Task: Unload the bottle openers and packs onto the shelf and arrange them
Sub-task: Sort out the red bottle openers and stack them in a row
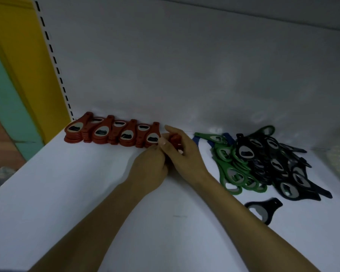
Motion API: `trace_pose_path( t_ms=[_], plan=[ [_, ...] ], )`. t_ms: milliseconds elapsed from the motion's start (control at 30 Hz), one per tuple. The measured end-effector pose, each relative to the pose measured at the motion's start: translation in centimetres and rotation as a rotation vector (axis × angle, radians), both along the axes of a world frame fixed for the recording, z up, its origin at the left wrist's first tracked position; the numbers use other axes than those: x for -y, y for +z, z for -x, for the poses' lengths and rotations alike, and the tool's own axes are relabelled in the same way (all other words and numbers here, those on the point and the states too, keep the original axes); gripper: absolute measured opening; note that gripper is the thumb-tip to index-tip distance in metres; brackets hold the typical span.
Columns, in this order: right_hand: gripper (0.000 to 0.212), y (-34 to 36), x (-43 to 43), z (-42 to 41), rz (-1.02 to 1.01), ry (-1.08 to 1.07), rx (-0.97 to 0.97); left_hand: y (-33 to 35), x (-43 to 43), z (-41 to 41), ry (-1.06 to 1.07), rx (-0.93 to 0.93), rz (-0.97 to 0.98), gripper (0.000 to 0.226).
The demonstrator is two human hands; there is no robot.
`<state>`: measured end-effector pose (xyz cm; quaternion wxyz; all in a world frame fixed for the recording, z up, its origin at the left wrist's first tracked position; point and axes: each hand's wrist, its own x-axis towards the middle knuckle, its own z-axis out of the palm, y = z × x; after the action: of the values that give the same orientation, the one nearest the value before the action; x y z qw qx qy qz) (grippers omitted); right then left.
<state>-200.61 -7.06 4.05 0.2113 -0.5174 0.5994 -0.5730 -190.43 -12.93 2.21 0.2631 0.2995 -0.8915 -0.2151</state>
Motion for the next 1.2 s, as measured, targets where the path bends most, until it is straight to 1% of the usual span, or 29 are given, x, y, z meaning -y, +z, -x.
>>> trace_pose_path(
  t_ms=[67, 133, 200, 233, 300, 367, 467, 567, 633, 733, 867, 1033, 1133, 1200],
  plan=[
    [0.030, 1.2, -0.7, 0.8, 0.051, -0.039, -0.067, 0.2, 0.0, 0.0, 0.047, 0.043, -0.009, 0.030],
    [0.030, 2.3, -1.5, 1.8, 0.054, -0.042, -0.090, 0.2, 0.0, 0.1, 0.026, -0.014, -0.022, 0.027],
    [0.031, 3.0, -2.1, 2.7, 0.023, 0.011, -0.074, 0.2, 0.1, 0.0, 0.024, -0.008, 0.064, 0.023],
    [0.032, 3.2, -2.3, 2.9, 0.010, 0.041, -0.104, 0.1, 0.2, -0.2, 0.025, 0.010, 0.120, 0.022],
    [0.030, 3.4, -2.6, 3.0, -0.011, 0.081, -0.230, 0.1, 0.3, -0.6, 0.014, 0.035, 0.224, 0.021],
    [0.024, 3.2, -2.6, 3.0, -0.004, 0.077, -0.353, 0.2, 0.4, -1.0, 0.003, 0.020, 0.265, 0.022],
    [0.017, 2.9, -2.7, 3.5, 0.028, -0.028, -0.531, 0.6, 0.8, -1.5, 0.002, -0.029, 0.252, 0.032],
    [0.018, 2.7, -2.6, 4.8, 0.039, -0.178, -0.611, 0.7, 1.1, -2.1, 0.058, 0.017, 0.298, 0.046],
    [0.017, 2.5, -1.9, 4.9, 0.045, -0.233, -0.668, 0.6, 1.1, -2.1, 0.109, 0.067, 0.312, 0.046],
    [0.015, 2.2, 0.1, 4.3, 0.084, -0.225, -0.783, 0.4, 1.1, -1.8, 0.104, 0.111, 0.297, 0.041],
    [0.019, 0.8, 2.2, 3.7, 0.036, -0.206, -0.821, 0.1, 1.3, -1.8, 0.115, 0.121, 0.289, 0.042],
    [0.024, -0.6, 2.4, 3.7, -0.070, -0.067, -0.808, -0.1, 1.3, -1.7, 0.145, 0.102, 0.279, 0.039],
    [0.029, -0.3, 2.4, 4.0, -0.090, 0.009, -0.792, -0.1, 1.3, -1.6, 0.159, 0.077, 0.253, 0.035],
    [0.029, -0.4, 2.0, 3.7, -0.065, 0.025, -0.760, -0.1, 1.3, -1.5, 0.172, 0.061, 0.245, 0.034]
  ],
)
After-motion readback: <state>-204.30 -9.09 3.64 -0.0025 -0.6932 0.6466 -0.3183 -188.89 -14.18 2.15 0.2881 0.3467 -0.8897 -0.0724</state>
